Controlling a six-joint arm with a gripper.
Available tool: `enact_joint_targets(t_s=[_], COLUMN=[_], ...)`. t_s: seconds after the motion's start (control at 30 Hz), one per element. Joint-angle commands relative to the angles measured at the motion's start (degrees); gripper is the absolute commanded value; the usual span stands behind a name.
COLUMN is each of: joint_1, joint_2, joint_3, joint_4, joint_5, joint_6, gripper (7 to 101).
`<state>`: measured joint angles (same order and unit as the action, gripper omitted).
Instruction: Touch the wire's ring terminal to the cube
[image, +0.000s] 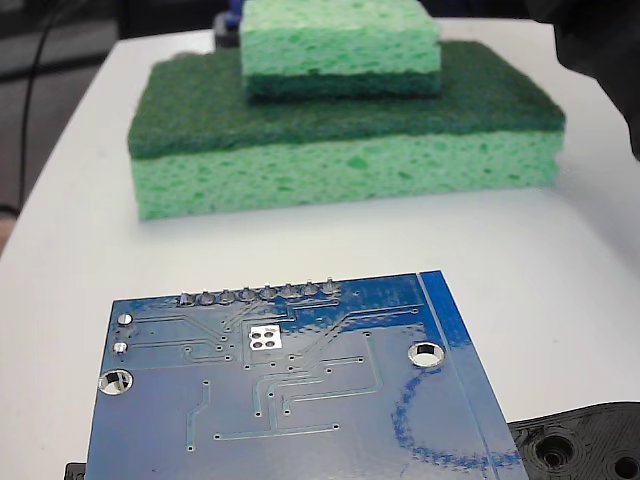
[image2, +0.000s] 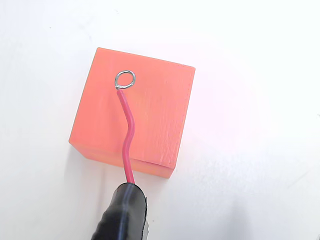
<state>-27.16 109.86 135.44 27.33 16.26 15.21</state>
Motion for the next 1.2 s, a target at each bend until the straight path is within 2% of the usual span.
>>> enact_joint_targets(t_s=[0.03,1.2], joint_1=[0.2,0.8], joint_2=[-0.6,-1.6], joint_3=[-0.9,-3.0], joint_4=[-0.1,2.3], joint_5=[-0.3,-1.0], joint_6=[0.0,-0.2], gripper=[100.3,100.3])
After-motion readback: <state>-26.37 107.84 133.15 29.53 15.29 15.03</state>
